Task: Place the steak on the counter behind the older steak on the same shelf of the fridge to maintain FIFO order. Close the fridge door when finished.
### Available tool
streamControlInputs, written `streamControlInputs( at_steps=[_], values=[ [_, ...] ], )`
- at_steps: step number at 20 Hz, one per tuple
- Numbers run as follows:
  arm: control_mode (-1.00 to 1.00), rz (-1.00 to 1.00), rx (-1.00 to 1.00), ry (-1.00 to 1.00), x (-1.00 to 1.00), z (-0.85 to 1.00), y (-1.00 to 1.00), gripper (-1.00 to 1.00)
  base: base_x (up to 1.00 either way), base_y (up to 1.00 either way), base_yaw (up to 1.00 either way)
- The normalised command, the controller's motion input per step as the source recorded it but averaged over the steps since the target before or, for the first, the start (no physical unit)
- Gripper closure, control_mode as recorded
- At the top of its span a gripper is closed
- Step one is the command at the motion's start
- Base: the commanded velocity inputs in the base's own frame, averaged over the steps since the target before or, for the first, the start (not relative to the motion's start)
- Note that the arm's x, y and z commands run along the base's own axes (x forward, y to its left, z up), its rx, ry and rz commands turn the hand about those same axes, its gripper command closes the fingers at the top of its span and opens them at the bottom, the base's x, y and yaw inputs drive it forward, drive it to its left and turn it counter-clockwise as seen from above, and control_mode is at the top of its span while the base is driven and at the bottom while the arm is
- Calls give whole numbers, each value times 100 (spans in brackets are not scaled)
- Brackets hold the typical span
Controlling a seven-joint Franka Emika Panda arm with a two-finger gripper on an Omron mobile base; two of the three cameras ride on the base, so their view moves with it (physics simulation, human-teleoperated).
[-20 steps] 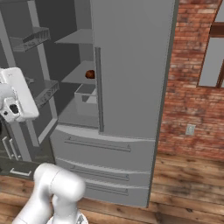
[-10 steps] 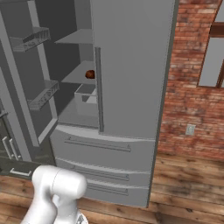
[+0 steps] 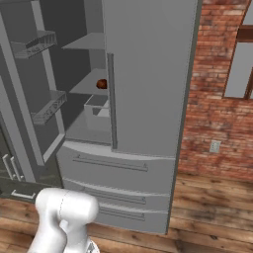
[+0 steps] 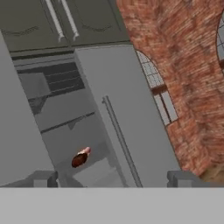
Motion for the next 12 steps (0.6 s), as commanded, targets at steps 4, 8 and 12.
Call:
streamControlInputs(
  at_steps=[4, 8, 12],
  values=[
    [-100, 0, -20, 0, 25, -28, 99, -100, 0, 0, 0],
    [-100, -14, -16, 0, 48, -23, 87, -100, 0, 0, 0],
    [-100, -22, -12, 0, 62, -26, 61, -100, 0, 0, 0]
  ],
)
